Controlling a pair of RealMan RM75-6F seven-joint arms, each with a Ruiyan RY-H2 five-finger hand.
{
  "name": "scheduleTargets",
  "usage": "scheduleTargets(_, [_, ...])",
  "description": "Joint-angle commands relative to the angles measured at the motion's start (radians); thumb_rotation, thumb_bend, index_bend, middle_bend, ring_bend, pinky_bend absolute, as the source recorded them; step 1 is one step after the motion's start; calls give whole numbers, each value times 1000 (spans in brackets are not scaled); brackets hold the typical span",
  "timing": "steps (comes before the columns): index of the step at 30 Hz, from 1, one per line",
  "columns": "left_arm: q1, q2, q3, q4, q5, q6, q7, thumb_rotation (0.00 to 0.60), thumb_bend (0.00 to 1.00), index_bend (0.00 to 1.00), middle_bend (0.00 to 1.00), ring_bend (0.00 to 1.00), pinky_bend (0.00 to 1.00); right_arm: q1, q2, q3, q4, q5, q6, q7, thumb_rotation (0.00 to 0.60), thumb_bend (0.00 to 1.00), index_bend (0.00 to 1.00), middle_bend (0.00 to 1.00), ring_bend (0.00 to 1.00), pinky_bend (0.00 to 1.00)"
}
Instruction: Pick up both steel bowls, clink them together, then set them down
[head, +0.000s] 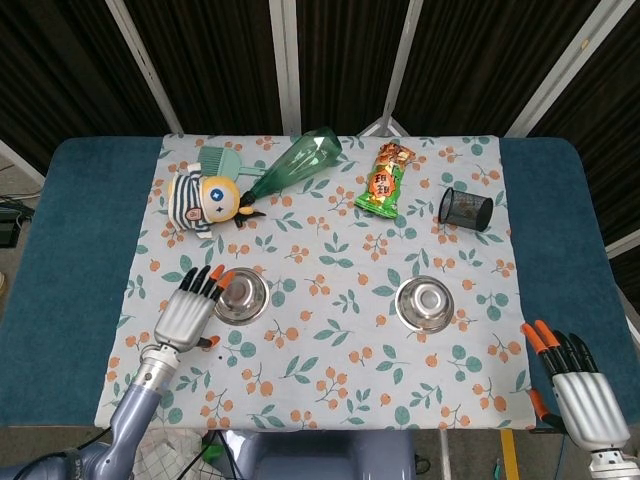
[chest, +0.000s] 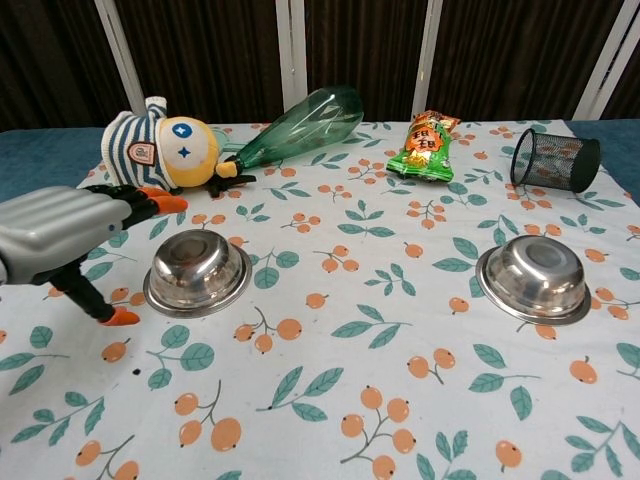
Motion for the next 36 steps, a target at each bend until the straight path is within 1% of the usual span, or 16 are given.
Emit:
scheduleTargets(1, [-59,-55,-38,18,-86,-32,63,515,192,0,0,0,84,6,-2,8,-2,14,-8,-1,600,463,0,0,0,0])
scheduleTargets(5, [-104,-96,-58,43,-182,-28,140,515,192,0,0,0,84,13,-1,11,-5,31,-24,-4,600,464,0,0,0,0])
scheduleTargets(10, [-146,-128,-76,83,-262,-35,166,502,192,0,0,0,86,16,2,13,-8,44,-32,-10,600,463,0,0,0,0])
scheduleTargets(14, [-176,-144,-75,111,-303,-47,175,503,192,0,0,0,100,17,2,16,-9,52,-33,-11,600,464,0,0,0,0])
scheduleTargets(19, [-205,-158,-70,132,-342,-40,182,499,192,0,7,0,144,12,8,17,-12,54,-19,-6,600,463,0,0,0,0])
scheduleTargets(22, [-217,-162,-66,139,-363,-34,187,498,194,2,53,0,223,8,11,14,-14,47,-9,-4,600,463,0,0,0,0])
scheduleTargets(24, [-223,-162,-61,140,-372,-29,187,506,200,28,89,10,284,6,12,12,-14,44,-6,-3,600,463,0,0,0,0])
scheduleTargets(25, [-225,-161,-58,139,-375,-26,187,509,204,56,110,21,317,6,12,11,-14,43,-5,-2,600,463,0,0,0,0])
scheduleTargets(28, [-234,-160,-47,140,-382,-15,187,505,208,118,149,68,371,6,14,11,-14,48,-8,1,600,464,0,0,0,0])
scheduleTargets(30, [-241,-163,-44,147,-395,-16,187,501,209,138,181,104,390,6,15,12,-15,50,-7,3,600,464,0,0,0,0])
scheduleTargets(32, [-250,-167,-44,157,-418,-22,188,487,223,170,254,180,422,5,17,12,-16,50,-4,6,600,464,0,0,0,0])
scheduleTargets(33, [-255,-169,-45,162,-427,-24,188,494,231,186,286,210,439,4,18,12,-16,49,-2,7,600,464,0,0,0,0])
scheduleTargets(35, [-263,-171,-43,164,-435,-27,185,559,256,237,373,283,494,4,18,13,-16,50,0,7,600,464,0,0,0,0])
scheduleTargets(36, [-266,-170,-40,161,-434,-27,182,581,263,252,394,299,510,4,18,13,-16,51,0,7,600,464,0,0,0,0])
